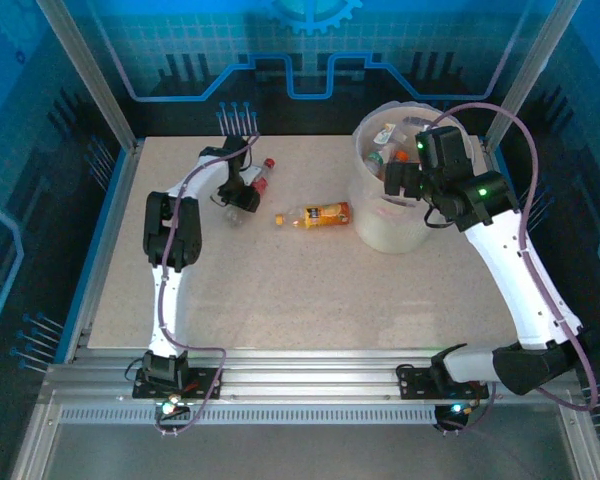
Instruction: Put the plastic bottles in the bin
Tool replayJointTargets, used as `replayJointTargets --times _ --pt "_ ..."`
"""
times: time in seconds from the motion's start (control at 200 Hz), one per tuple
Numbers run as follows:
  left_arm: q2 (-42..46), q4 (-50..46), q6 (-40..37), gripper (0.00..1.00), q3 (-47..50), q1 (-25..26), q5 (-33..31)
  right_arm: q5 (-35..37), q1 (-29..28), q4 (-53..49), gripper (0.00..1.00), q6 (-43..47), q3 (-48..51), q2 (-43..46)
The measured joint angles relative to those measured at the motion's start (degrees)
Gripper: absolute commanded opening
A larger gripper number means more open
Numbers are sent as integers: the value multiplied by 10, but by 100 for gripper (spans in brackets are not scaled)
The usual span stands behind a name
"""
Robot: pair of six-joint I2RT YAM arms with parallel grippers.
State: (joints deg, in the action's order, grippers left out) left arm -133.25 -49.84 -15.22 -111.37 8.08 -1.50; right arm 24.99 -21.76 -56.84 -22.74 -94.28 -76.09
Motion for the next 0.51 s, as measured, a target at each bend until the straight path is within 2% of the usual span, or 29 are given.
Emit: replayJointTargets --times 0.205,0.505 --pt "53 28 23 45 47 0 3 -30 0 20 100 0 10 0" --pt "228 121 83 45 160 1 3 -60 0 47 100 -2 27 5"
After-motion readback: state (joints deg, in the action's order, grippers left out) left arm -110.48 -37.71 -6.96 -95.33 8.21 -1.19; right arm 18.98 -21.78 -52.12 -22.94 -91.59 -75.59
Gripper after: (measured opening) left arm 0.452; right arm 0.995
